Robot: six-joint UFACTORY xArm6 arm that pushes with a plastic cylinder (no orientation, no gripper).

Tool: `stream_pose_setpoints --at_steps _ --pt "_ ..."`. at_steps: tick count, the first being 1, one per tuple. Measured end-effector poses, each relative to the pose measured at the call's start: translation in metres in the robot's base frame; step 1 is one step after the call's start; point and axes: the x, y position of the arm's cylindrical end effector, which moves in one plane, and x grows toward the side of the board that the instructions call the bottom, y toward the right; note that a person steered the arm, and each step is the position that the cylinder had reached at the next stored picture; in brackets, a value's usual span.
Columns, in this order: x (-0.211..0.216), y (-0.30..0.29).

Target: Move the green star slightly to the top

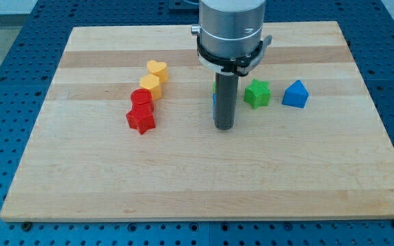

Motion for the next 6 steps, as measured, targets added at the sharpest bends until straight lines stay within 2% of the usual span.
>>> stream_pose_setpoints --at_steps 2,4,6 --pt "-0.003 0.005" --pt "-0.008 0.062" --pt "-0.051 0.069"
